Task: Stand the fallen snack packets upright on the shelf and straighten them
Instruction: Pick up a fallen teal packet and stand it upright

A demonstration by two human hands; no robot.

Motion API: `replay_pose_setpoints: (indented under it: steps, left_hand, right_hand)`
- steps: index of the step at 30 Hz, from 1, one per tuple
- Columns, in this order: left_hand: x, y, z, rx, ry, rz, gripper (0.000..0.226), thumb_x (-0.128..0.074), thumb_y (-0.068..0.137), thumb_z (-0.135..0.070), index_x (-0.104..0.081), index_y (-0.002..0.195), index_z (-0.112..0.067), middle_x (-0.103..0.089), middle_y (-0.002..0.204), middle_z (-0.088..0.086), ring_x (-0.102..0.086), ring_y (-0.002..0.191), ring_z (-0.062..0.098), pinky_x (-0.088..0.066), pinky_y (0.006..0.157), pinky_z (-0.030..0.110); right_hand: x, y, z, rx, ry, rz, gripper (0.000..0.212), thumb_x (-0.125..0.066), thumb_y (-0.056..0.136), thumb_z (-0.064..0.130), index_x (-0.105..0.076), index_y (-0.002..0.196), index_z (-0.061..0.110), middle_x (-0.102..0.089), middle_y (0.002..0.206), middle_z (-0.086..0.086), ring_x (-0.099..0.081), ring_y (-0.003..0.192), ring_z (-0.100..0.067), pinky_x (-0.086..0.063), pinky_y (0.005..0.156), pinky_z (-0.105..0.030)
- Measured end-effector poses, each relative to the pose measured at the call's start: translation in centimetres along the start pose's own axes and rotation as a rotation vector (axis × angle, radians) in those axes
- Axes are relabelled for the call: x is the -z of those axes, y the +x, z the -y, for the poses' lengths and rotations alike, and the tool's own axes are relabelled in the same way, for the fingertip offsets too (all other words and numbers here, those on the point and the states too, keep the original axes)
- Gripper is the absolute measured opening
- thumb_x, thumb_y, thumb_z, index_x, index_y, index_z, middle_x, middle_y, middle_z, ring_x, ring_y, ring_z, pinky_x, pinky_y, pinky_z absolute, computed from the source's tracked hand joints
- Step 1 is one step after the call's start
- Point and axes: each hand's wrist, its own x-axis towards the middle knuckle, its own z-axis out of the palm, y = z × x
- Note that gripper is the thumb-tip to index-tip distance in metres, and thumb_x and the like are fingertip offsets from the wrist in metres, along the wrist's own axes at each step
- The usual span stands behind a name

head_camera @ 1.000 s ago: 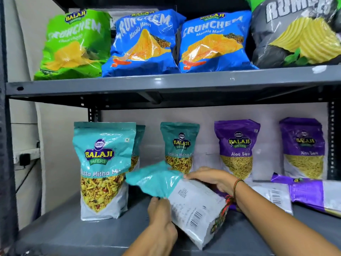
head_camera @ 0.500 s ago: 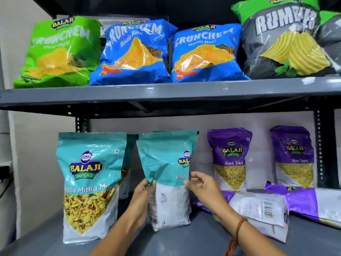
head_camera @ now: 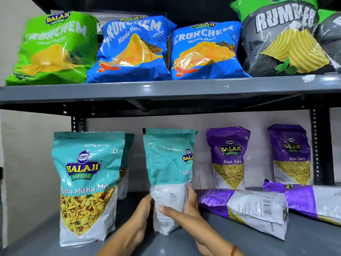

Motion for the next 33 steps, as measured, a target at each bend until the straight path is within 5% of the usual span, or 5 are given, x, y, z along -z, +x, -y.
replay_pose_setpoints:
  steps: [7, 10, 18, 28, 33]
  left_hand:
    - [-0.2, 0.4, 1.0, -0.044, 0.134, -0.110, 0.019, -0.045, 0.099, -0.018, -0.060, 0.109, -0.012, -0.063, 0.071, 0.002, -0.058, 0.060, 0.013, -0.046, 0.050, 0.019]
    - [1.1, 0.7, 1.3, -0.058, 0.115, -0.147, 0.023, -0.063, 0.089, -0.029, -0.055, 0.109, -0.021, -0.063, 0.087, -0.001, -0.058, 0.075, 0.010, -0.043, 0.067, 0.026]
    - [3.4, 2.0, 1.0, -0.059, 0.067, 0.195, 0.109, -0.096, 0.044, -0.025, -0.043, 0.138, -0.022, -0.063, 0.133, 0.004, -0.057, 0.126, 0.020, -0.036, 0.114, 0.038]
    - [1.4, 0.2, 1.7, -0.173, 0.118, 0.024, 0.075, -0.090, 0.058, -0.018, -0.054, 0.124, -0.017, -0.068, 0.109, -0.003, -0.067, 0.099, 0.011, -0.052, 0.057, 0.006]
    - [-1.6, -2.8, 0.9, -0.352, 0.213, -0.399, 0.120, -0.094, 0.044, -0.040, -0.033, 0.146, -0.023, -0.035, 0.142, 0.004, -0.043, 0.132, 0.025, -0.038, 0.107, 0.034]
  right_hand:
    - [2.3, 1.7, -0.8, -0.019, -0.011, -0.059, 0.100, -0.088, 0.043, 0.046, -0.041, 0.129, 0.032, -0.041, 0.131, 0.000, -0.047, 0.125, -0.017, -0.044, 0.105, -0.030]
    - [3.6, 2.2, -1.1, -0.049, 0.245, 0.042, 0.080, -0.084, 0.051, 0.018, -0.043, 0.119, 0.017, -0.069, 0.114, -0.009, -0.070, 0.091, -0.011, -0.056, 0.070, -0.017]
    - [6.2, 3.0, -1.3, -0.125, 0.147, 0.041, 0.026, -0.059, 0.087, -0.003, -0.061, 0.107, 0.014, -0.072, 0.099, -0.005, -0.066, 0.094, -0.018, -0.051, 0.087, -0.031]
    - [5.3, 4.7, -1.8, -0.158, 0.101, -0.021, 0.032, -0.042, 0.093, -0.009, -0.056, 0.114, 0.012, -0.065, 0.120, -0.012, -0.056, 0.124, -0.028, -0.039, 0.113, -0.046]
    - [6.3, 2.6, -0.2, -0.050, 0.041, -0.029, 0.039, -0.054, 0.093, 0.001, -0.049, 0.129, 0.013, -0.063, 0.124, -0.004, -0.060, 0.115, -0.018, -0.048, 0.100, -0.031]
